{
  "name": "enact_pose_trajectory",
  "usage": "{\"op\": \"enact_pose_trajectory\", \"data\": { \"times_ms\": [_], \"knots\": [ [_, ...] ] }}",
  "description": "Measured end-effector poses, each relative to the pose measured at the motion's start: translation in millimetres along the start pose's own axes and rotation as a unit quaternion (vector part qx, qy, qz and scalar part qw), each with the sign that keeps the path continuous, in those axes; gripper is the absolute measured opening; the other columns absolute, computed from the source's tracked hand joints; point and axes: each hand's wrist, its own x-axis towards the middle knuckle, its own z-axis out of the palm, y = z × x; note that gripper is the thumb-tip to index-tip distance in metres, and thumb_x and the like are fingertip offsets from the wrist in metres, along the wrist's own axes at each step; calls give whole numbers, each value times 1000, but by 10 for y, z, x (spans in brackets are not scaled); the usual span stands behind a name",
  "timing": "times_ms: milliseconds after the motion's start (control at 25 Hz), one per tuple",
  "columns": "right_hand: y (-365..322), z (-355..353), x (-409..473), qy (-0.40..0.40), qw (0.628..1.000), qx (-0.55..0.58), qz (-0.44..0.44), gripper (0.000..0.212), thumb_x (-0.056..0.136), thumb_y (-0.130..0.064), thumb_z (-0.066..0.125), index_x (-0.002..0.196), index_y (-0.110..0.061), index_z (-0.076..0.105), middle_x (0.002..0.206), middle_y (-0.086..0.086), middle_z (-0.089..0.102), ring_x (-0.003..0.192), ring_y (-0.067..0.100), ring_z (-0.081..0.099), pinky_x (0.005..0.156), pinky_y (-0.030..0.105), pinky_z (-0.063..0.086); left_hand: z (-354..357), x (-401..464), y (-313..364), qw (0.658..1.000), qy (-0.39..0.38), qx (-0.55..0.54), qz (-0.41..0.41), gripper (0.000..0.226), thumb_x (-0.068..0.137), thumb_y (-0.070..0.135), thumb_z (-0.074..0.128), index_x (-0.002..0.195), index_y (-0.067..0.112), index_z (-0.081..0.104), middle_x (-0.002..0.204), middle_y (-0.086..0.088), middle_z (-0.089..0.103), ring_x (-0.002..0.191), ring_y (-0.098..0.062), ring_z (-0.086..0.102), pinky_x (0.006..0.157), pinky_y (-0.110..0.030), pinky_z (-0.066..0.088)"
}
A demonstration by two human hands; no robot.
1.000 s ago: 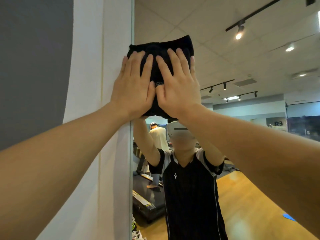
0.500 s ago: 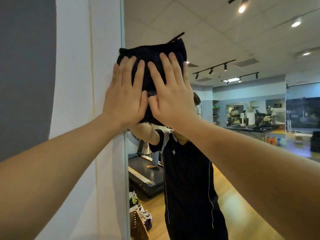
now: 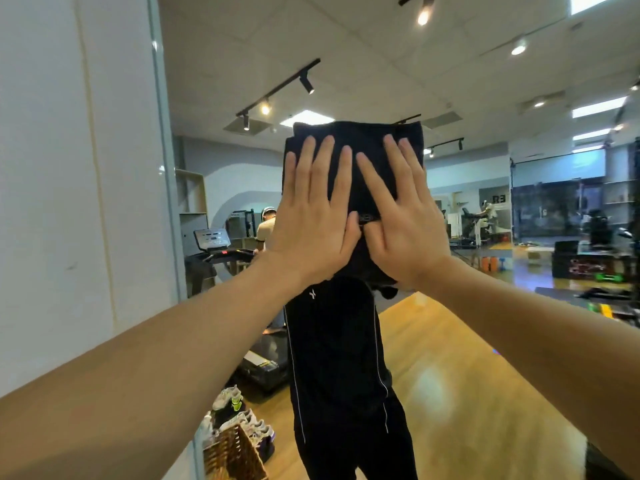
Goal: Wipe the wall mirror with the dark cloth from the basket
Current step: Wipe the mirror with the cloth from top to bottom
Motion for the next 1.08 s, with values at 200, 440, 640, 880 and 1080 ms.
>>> {"op": "enact_pose_trajectory", "data": {
  "times_ms": [200,440,640,880,1080],
  "knots": [
    [165,-88,994,21,999,-25,38,67,101,-36,39,163,-12,28,169,24,17,159,42,8,126,62,17,-200,949,-377,998,28,56,-11,71,100,38,28,159,1,14,165,-26,16,154,-42,11,127,-55,8],
    [-903,405,1395,16,999,-39,-20,68,100,-43,31,160,-13,34,168,21,25,158,39,14,128,58,8,-407,362,-1417,995,23,51,-83,70,99,35,30,158,0,16,163,-28,17,152,-44,14,126,-55,13],
    [-1100,543,530,-25,996,-8,-86,68,99,-40,44,161,-13,34,169,20,22,160,38,10,128,57,7,-215,-619,-991,990,17,30,-138,68,98,29,35,155,-5,21,159,-31,19,150,-48,16,122,-63,20],
    [-90,76,-583,-42,995,6,-89,66,100,-32,45,162,-11,32,170,21,18,160,37,7,129,57,13,136,-766,356,994,1,-38,-104,73,96,32,37,157,-4,21,162,-30,16,154,-44,9,124,-64,11],
    [1059,-474,-878,-37,998,-37,-47,61,106,-29,38,163,-10,26,169,24,18,160,39,10,125,62,25,332,-39,1424,997,1,-49,-52,74,97,35,38,160,2,19,166,-25,13,156,-40,5,126,-59,7]
  ]
}}
